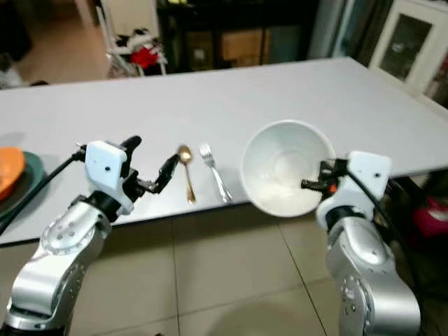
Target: Setting the table
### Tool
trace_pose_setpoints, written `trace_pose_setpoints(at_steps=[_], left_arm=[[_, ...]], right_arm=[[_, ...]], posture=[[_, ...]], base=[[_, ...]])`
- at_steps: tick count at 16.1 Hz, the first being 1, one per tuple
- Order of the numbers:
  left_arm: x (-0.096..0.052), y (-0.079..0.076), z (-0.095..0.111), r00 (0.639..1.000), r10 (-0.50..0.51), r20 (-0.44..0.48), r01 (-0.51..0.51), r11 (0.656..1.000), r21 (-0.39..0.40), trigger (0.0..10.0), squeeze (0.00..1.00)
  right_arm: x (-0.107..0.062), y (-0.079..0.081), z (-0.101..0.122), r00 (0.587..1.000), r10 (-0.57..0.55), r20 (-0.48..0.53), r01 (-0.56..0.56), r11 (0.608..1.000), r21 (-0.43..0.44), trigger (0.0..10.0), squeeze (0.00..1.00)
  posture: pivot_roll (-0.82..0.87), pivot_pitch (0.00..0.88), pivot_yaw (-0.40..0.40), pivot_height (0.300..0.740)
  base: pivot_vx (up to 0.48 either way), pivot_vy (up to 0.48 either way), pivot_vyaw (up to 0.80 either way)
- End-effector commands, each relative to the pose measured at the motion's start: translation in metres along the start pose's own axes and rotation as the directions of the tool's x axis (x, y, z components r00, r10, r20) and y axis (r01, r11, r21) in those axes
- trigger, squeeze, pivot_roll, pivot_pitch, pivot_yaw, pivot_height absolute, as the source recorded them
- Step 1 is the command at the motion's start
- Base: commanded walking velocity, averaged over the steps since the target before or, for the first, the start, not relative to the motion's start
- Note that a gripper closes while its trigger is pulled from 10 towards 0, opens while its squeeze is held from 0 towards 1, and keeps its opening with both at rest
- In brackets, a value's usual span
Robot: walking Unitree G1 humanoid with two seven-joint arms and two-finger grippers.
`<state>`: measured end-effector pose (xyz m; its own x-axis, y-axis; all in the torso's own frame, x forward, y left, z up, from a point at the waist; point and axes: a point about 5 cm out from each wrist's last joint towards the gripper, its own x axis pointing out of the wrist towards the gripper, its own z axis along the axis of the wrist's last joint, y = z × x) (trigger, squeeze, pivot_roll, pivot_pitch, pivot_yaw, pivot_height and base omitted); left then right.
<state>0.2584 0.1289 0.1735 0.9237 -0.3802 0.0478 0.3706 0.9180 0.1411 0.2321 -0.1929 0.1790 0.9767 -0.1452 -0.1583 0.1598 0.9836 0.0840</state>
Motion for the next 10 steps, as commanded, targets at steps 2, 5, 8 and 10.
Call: trace_pose_setpoints(at_steps=[2,5,8,10], left_arm=[[-0.0015,0.0071,0.001,1.0,0.022,-0.002,-0.022,1.0,0.012,10.0,0.07],[-0.0015,0.0067,0.0011,1.0,0.02,-0.002,-0.02,1.0,0.012,10.0,0.07],[-0.0018,0.0068,0.0009,1.0,0.017,-0.001,-0.017,1.0,0.013,10.0,0.07],[-0.0019,0.0068,0.0011,1.0,0.017,0.0,-0.017,1.0,0.013,10.0,0.07]], right_arm=[[-0.0005,0.013,0.0067,0.997,0.069,0.032,-0.07,0.997,0.017,10.0,0.0],[-0.0009,0.0134,0.0068,0.997,0.075,0.031,-0.076,0.997,0.019,10.0,0.0],[-0.0012,0.0142,0.0066,0.996,0.08,0.032,-0.081,0.997,0.02,10.0,0.0],[-0.0012,0.0145,0.0066,0.996,0.084,0.032,-0.084,0.996,0.02,10.0,0.0]], posture=[[0.05,0.0,0.024,0.74],[0.05,0.0,0.024,0.74],[0.05,0.0,0.021,0.74],[0.05,0.0,0.021,0.74]], base=[[0.326,0.0,0.0],[0.326,0.0,0.0],[0.326,0.0,0.0],[0.326,0.0,0.0]])
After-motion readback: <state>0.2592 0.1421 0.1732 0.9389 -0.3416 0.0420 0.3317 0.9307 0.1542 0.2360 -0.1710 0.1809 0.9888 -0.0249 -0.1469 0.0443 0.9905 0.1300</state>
